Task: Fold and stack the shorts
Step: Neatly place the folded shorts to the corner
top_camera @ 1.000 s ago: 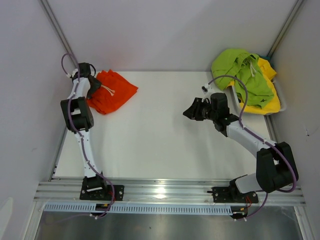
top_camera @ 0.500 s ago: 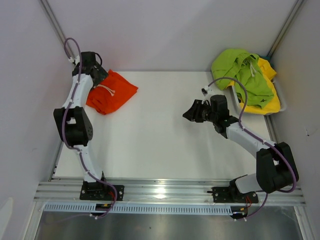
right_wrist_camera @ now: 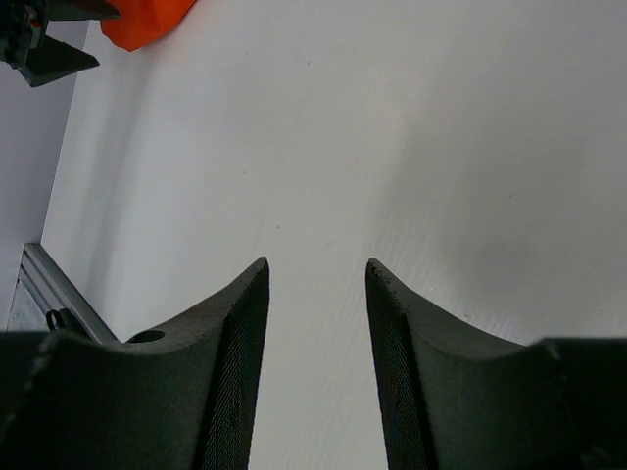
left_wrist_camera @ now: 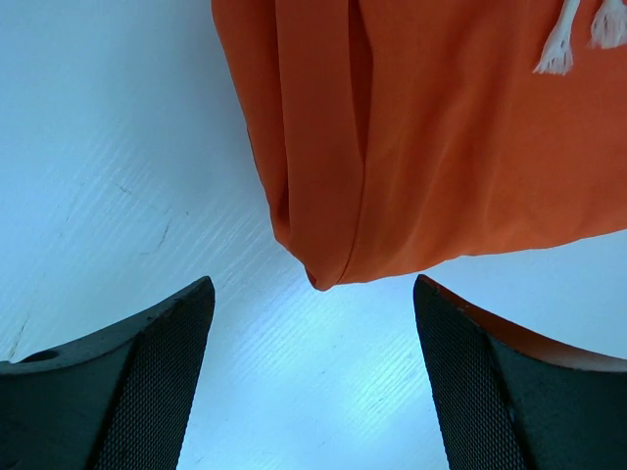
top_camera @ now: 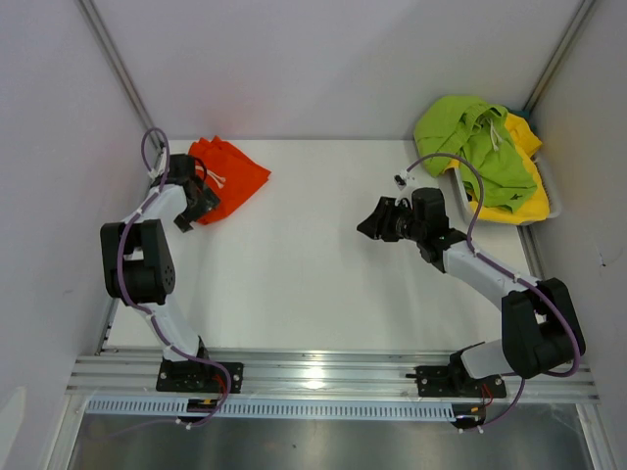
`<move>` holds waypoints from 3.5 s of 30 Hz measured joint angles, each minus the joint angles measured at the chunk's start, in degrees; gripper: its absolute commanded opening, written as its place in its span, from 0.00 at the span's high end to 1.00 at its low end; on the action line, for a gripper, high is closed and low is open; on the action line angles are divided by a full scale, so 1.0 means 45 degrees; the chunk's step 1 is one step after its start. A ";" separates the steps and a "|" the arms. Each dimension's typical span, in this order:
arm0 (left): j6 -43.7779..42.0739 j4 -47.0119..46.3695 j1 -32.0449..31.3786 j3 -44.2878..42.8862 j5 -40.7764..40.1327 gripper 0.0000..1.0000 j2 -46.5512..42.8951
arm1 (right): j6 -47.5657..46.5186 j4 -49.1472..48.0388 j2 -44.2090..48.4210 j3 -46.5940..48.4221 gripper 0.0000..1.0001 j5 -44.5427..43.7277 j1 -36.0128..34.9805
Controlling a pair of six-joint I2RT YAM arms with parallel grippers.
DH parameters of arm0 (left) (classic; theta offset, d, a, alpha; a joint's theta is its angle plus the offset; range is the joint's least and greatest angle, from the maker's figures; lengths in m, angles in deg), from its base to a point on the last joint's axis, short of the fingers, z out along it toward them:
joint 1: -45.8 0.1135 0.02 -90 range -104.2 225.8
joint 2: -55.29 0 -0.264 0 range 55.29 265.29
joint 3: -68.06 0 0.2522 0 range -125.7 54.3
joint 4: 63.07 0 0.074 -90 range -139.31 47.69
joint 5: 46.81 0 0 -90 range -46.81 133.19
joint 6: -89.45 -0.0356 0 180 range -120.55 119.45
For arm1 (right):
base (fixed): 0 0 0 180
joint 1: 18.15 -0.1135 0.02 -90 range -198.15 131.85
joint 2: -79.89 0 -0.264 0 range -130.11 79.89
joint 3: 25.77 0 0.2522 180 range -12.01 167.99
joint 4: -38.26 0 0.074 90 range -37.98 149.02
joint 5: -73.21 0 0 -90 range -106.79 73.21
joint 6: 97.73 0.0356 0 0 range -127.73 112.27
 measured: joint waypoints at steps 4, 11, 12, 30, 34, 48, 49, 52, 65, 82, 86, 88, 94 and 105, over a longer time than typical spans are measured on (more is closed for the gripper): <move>-0.0015 -0.0729 0.0053 0.0257 0.0005 0.16 -0.0019 | 0.0000 -0.0005 0.0000 -0.0078 0.53 0.0000 -0.0005; 0.0097 -0.2064 0.0243 0.0355 0.0345 0.20 0.0355 | 0.0005 -0.0005 0.0010 -0.0112 0.53 0.0000 0.0000; 0.0126 -0.2191 0.0248 0.0379 0.0340 0.22 0.0476 | 0.0005 -0.0010 0.0010 -0.0112 0.53 0.0000 0.0000; 0.1569 -0.4056 0.0316 0.1302 0.1005 1.00 0.1433 | 0.0005 -0.0092 0.0078 -0.0185 0.52 0.0063 0.0078; 0.2710 -0.5115 0.0233 0.2118 0.1103 1.00 0.1137 | 0.0005 -0.0092 0.0078 -0.0199 0.52 0.0117 0.0078; 0.8330 -0.6479 -0.2331 0.4056 -0.0947 1.00 0.0131 | 0.0010 -0.0170 0.0083 -0.0233 0.52 0.0141 0.0126; 0.8670 -0.6426 -0.2424 0.3871 -0.1039 1.00 0.0238 | 0.0005 -0.0175 0.0083 -0.0233 0.52 0.0141 0.0136; 0.9612 -0.6358 -0.2458 0.3041 -0.1209 1.00 0.0831 | 0.0010 -0.0185 0.0097 -0.0257 0.53 0.0146 0.0170; 1.2089 -0.7130 -0.1933 0.1632 -0.2132 1.00 0.2506 | 0.0015 -0.0185 0.0262 -0.0301 0.52 0.0243 0.0287; 1.3512 -0.9534 -0.0044 0.0743 -0.2215 1.00 0.4065 | 0.0112 -0.0170 0.0311 -0.0277 0.53 0.0340 0.0238; 1.3993 -1.0729 -0.0214 -0.0257 -0.2147 1.00 0.5255 | 0.0102 -0.0097 0.0306 -0.0160 0.53 0.0345 0.0209; 1.4226 -1.1132 -0.0306 -0.0840 -0.2113 1.00 0.5838 | 0.0102 -0.0044 0.0306 -0.0112 0.53 0.0335 0.0189; 1.4489 -1.1749 -0.0413 -0.1821 -0.2113 1.00 0.6645 | 0.0102 0.0233 0.0306 -0.0097 0.53 0.0330 0.0189; 1.4076 -1.4066 -0.0738 -0.0602 -0.2550 0.04 0.6198 | 0.0092 0.0593 0.0335 0.0034 0.53 0.0219 0.0204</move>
